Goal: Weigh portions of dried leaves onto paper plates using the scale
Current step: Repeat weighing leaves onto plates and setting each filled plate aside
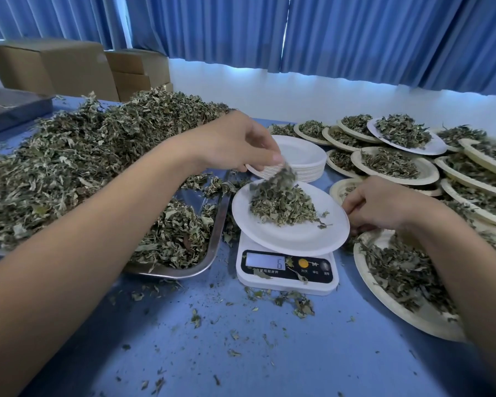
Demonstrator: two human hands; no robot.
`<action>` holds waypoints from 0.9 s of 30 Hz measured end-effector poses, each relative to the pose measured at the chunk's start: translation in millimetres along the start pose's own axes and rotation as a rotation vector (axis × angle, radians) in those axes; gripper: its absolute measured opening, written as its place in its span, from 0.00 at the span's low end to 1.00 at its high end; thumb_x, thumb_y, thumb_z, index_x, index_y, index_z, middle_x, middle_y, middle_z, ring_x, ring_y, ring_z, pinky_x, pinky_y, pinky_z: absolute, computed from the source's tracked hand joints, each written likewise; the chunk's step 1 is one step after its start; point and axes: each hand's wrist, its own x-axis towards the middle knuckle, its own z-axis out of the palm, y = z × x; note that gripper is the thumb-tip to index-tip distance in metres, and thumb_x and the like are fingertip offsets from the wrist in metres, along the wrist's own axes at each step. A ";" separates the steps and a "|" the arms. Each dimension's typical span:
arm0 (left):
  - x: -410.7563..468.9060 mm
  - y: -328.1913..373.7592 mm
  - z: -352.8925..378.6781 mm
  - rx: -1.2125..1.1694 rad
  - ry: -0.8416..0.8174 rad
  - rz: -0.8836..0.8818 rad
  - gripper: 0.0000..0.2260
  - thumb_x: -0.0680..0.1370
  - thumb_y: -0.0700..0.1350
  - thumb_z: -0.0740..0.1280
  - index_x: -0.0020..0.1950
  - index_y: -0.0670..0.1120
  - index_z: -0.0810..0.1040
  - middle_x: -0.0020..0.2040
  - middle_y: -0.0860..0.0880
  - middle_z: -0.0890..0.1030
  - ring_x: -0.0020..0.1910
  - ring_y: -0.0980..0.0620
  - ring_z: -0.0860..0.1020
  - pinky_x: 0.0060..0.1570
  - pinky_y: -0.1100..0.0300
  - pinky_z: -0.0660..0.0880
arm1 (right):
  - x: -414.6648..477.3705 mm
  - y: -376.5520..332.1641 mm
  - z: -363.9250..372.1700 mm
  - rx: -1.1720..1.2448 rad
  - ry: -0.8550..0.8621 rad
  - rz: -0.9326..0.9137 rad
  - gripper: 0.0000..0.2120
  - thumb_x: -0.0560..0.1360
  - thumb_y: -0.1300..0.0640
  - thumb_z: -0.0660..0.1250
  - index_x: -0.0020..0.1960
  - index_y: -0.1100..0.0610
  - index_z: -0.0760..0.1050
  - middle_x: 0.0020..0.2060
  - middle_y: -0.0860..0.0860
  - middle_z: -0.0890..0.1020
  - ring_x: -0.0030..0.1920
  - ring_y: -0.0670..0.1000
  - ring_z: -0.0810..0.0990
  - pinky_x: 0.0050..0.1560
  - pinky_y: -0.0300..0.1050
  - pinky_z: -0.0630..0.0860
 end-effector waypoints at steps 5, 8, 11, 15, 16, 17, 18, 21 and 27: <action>6.8 -17.4 -12.3 0.401 0.037 -0.058 0.11 0.84 0.44 0.61 0.49 0.46 0.83 0.45 0.47 0.85 0.40 0.48 0.84 0.40 0.56 0.80 | 1.7 1.6 0.1 -0.005 0.005 0.003 0.13 0.72 0.74 0.67 0.39 0.61 0.86 0.31 0.58 0.85 0.27 0.47 0.82 0.31 0.40 0.78; 6.5 -36.5 -17.4 0.753 -0.271 -0.215 0.10 0.84 0.43 0.61 0.56 0.44 0.81 0.53 0.45 0.84 0.50 0.46 0.83 0.54 0.48 0.79 | 2.6 0.6 -0.2 -0.003 -0.002 0.005 0.14 0.72 0.75 0.66 0.39 0.61 0.86 0.32 0.58 0.86 0.29 0.48 0.83 0.36 0.44 0.81; 6.2 -45.2 -14.3 0.812 -0.493 -0.308 0.04 0.80 0.45 0.68 0.48 0.46 0.77 0.45 0.48 0.85 0.43 0.49 0.83 0.50 0.49 0.80 | 1.9 0.8 -0.4 -0.001 -0.005 0.009 0.14 0.72 0.75 0.66 0.39 0.61 0.86 0.33 0.59 0.86 0.31 0.50 0.84 0.44 0.52 0.83; 11.4 -48.9 -14.7 0.744 -0.447 -0.301 0.05 0.79 0.42 0.68 0.45 0.43 0.76 0.38 0.47 0.86 0.34 0.49 0.83 0.37 0.56 0.75 | 1.6 1.0 -0.2 0.001 -0.006 -0.008 0.13 0.72 0.75 0.67 0.39 0.62 0.86 0.31 0.58 0.85 0.28 0.48 0.82 0.33 0.43 0.82; 11.6 -49.0 -15.4 0.695 -0.448 -0.322 0.05 0.80 0.41 0.68 0.46 0.41 0.76 0.38 0.47 0.86 0.35 0.49 0.84 0.37 0.55 0.76 | 1.6 1.2 -0.1 0.005 -0.008 -0.011 0.13 0.72 0.75 0.67 0.39 0.62 0.86 0.32 0.59 0.85 0.29 0.49 0.82 0.33 0.43 0.81; 10.7 -48.4 -15.9 0.657 -0.444 -0.333 0.05 0.81 0.41 0.67 0.47 0.40 0.76 0.38 0.46 0.86 0.36 0.50 0.85 0.37 0.55 0.76 | 2.0 1.6 -0.1 0.006 -0.009 -0.015 0.12 0.72 0.75 0.67 0.40 0.62 0.86 0.32 0.59 0.85 0.31 0.51 0.83 0.36 0.45 0.83; 10.4 -47.9 -16.2 0.631 -0.427 -0.330 0.05 0.81 0.40 0.67 0.48 0.38 0.76 0.38 0.46 0.86 0.37 0.51 0.85 0.37 0.55 0.76 | 2.6 2.0 -0.3 0.004 -0.008 -0.020 0.12 0.71 0.75 0.67 0.39 0.62 0.86 0.33 0.59 0.86 0.32 0.52 0.83 0.39 0.47 0.84; 11.9 -48.5 -17.5 0.601 -0.375 -0.299 0.03 0.79 0.39 0.70 0.49 0.39 0.78 0.39 0.46 0.86 0.39 0.53 0.86 0.38 0.56 0.78 | 3.9 2.8 -0.5 -0.001 -0.009 -0.025 0.12 0.71 0.75 0.68 0.39 0.62 0.86 0.31 0.58 0.85 0.29 0.50 0.82 0.33 0.42 0.81; 9.2 -52.7 -16.6 0.639 -0.421 -0.381 0.05 0.81 0.42 0.66 0.47 0.43 0.80 0.43 0.45 0.87 0.41 0.48 0.87 0.46 0.49 0.84 | 5.7 3.6 -0.6 0.002 -0.007 -0.020 0.13 0.71 0.75 0.68 0.38 0.60 0.86 0.30 0.57 0.85 0.27 0.47 0.81 0.29 0.39 0.77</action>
